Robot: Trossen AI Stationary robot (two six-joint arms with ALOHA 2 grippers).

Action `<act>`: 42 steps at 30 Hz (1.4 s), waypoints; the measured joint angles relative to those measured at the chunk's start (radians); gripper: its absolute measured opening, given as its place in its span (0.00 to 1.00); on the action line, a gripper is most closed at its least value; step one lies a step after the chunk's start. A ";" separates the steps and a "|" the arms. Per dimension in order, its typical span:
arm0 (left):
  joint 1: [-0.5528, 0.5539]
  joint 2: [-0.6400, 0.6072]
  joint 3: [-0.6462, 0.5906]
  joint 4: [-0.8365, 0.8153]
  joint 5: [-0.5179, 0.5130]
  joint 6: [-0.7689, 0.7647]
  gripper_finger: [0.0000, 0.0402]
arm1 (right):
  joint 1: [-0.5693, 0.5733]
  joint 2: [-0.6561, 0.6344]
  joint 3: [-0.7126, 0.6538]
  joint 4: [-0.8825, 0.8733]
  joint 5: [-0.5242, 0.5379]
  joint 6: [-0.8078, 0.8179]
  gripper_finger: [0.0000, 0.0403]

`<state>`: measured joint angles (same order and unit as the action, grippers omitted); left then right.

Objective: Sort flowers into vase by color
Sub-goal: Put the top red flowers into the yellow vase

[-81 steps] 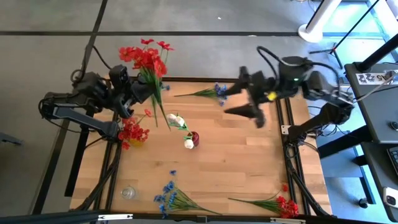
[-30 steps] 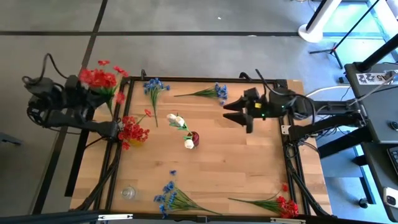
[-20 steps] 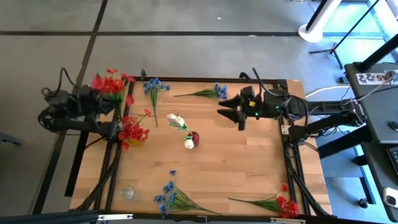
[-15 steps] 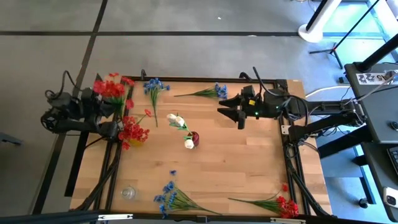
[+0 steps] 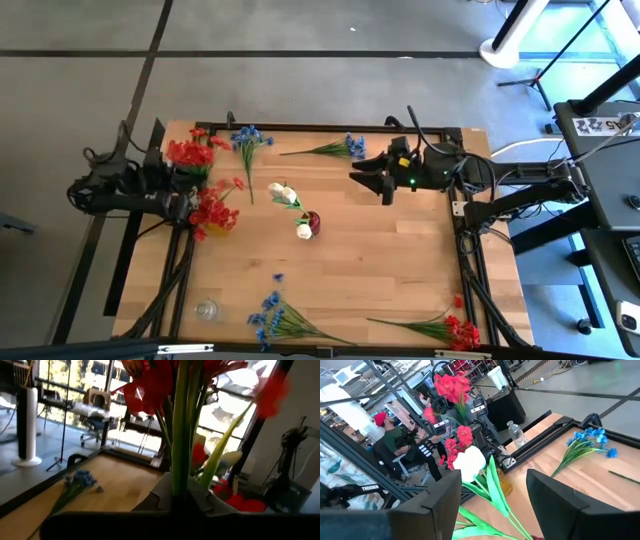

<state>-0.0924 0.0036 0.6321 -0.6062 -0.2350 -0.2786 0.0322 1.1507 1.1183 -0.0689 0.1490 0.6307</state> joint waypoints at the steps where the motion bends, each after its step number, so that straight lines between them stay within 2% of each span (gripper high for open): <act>1: 0.000 0.001 -0.010 -0.012 -0.003 -0.004 0.02 | 0.000 0.000 0.000 0.000 0.000 0.010 0.55; 10: 0.000 0.000 -0.044 -0.004 -0.046 0.012 0.02 | 0.000 0.000 0.000 0.000 -0.010 0.087 0.55; 19: 0.000 0.000 -0.073 0.026 -0.044 -0.003 0.03 | 0.000 0.000 0.000 0.001 -0.010 0.107 0.55; 24: 0.000 0.000 -0.150 0.111 -0.025 -0.047 0.03 | 0.000 -0.001 0.000 0.001 -0.010 0.125 0.55; 33: 0.000 0.000 -0.296 0.418 0.023 -0.052 0.03 | 0.000 -0.001 0.000 0.001 -0.029 0.124 0.55; 37: 0.000 0.000 -0.324 0.447 0.074 -0.052 0.03 | 0.000 -0.001 0.000 0.001 -0.029 0.124 0.55; 42: 0.000 0.000 -0.324 0.507 0.260 -0.051 0.04 | 0.000 -0.001 0.000 0.001 -0.029 0.121 0.55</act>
<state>-0.0921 0.0036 0.3084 -0.0990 0.0253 -0.3300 0.0326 1.1496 1.1183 -0.0681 0.1196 0.7517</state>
